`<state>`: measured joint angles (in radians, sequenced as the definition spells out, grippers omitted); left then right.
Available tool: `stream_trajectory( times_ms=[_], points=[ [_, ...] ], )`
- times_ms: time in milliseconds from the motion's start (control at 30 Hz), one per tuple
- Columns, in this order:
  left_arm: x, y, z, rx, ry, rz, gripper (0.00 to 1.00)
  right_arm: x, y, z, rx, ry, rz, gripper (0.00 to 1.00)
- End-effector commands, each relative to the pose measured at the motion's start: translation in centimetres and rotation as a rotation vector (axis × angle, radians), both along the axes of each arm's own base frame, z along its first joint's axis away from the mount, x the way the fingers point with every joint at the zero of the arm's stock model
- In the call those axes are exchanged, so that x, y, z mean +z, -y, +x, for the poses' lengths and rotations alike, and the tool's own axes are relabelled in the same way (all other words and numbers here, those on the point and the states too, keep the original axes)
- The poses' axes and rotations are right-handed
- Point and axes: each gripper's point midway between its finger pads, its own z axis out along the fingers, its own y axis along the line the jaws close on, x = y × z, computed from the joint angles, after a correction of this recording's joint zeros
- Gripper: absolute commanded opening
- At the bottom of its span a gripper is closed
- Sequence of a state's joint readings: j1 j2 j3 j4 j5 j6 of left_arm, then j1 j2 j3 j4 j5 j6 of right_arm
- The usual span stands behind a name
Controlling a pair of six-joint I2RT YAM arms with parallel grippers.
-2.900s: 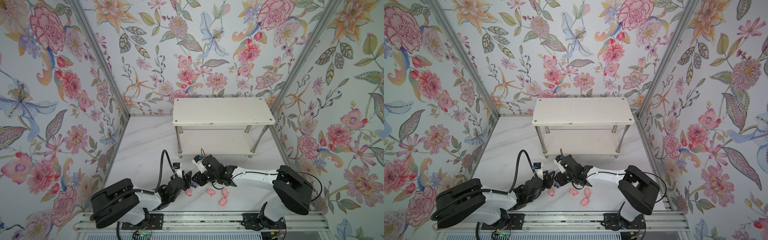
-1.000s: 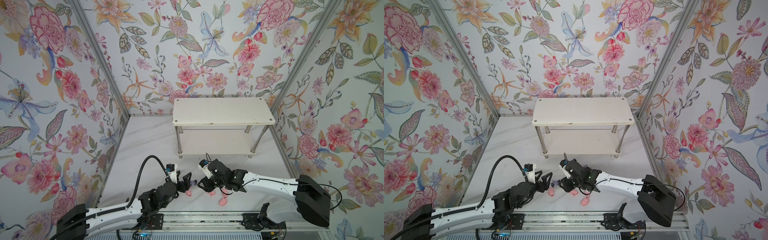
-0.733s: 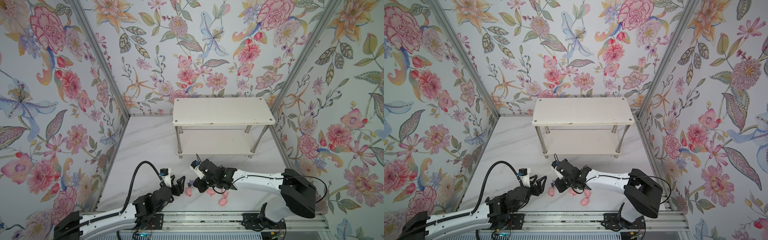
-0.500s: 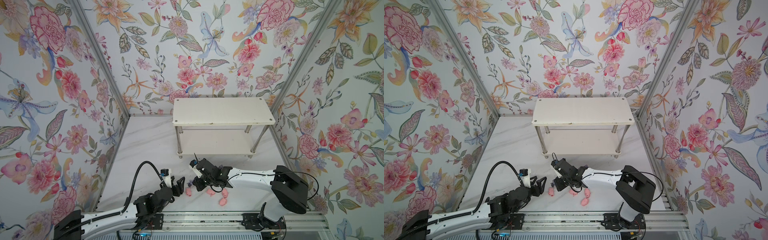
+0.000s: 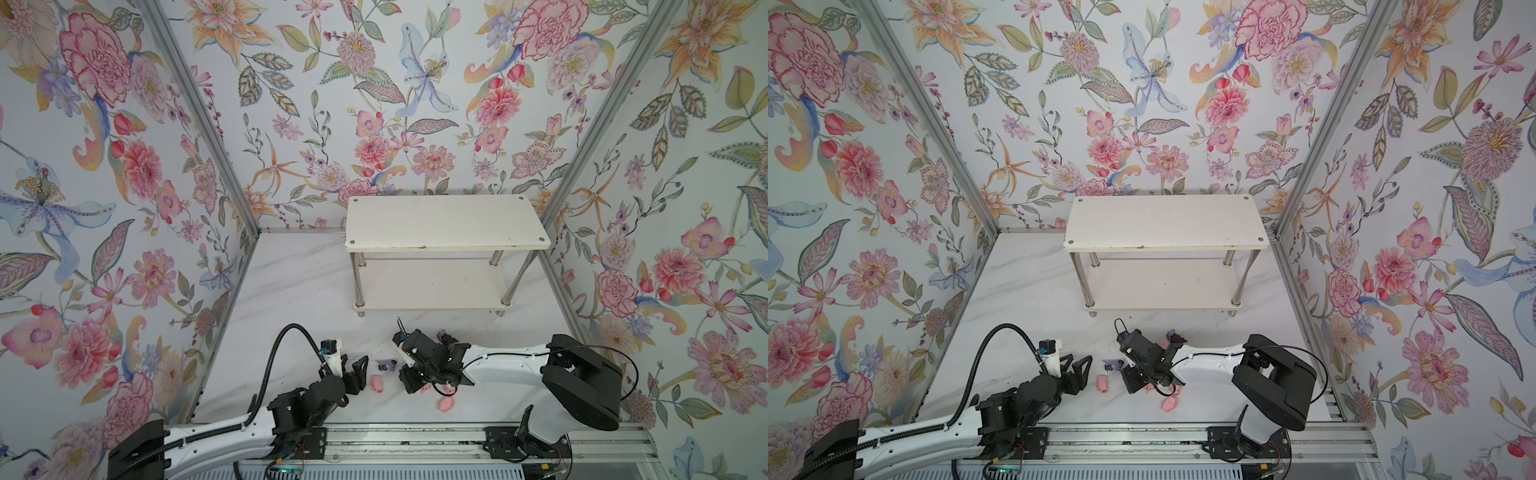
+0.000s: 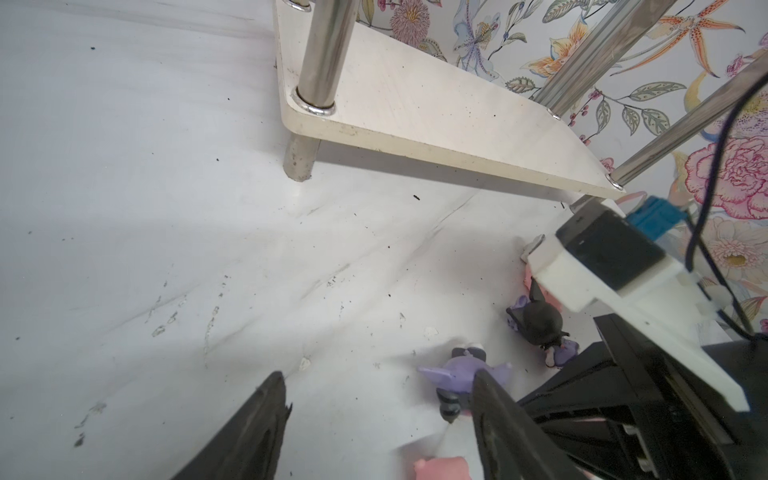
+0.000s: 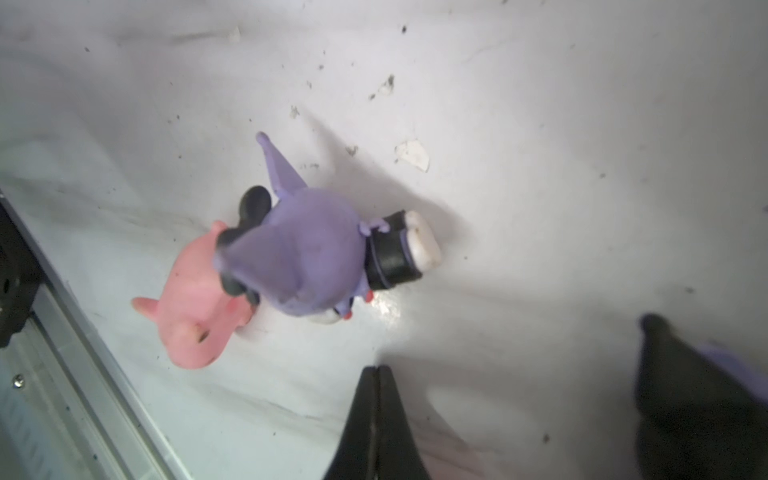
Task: Place and organize the plastic toys onto the shelf
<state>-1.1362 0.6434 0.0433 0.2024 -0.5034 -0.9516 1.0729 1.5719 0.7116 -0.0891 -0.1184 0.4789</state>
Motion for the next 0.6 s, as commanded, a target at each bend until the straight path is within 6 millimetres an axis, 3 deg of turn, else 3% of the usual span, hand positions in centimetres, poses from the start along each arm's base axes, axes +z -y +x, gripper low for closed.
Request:
stream_trajectory(
  times_ms=[0, 167, 367, 433, 567],
  points=[
    [-0.1, -0.4, 0.4, 0.028, 0.004, 0.002, 0.71, -0.7, 1.7, 0.0, -0.054, -0.010, -0.018, 0.00],
    [0.0, 0.8, 0.5, -0.011, -0.007, 0.038, 0.72, 0.2, 1.7, 0.1, -0.065, -0.004, 0.023, 0.00],
    [0.4, 1.6, 0.9, -0.017, 0.006, 0.039, 0.72, 4.5, -1.2, 1.6, -0.005, 0.075, 0.111, 0.03],
    [0.5, 1.7, 0.9, -0.016, 0.007, 0.036, 0.72, 5.1, -2.1, 2.3, 0.004, 0.095, 0.116, 0.06],
    [0.2, 1.4, 0.7, -0.012, -0.005, 0.031, 0.72, 5.4, -3.5, 3.6, 0.000, 0.101, 0.120, 0.03]
  ],
)
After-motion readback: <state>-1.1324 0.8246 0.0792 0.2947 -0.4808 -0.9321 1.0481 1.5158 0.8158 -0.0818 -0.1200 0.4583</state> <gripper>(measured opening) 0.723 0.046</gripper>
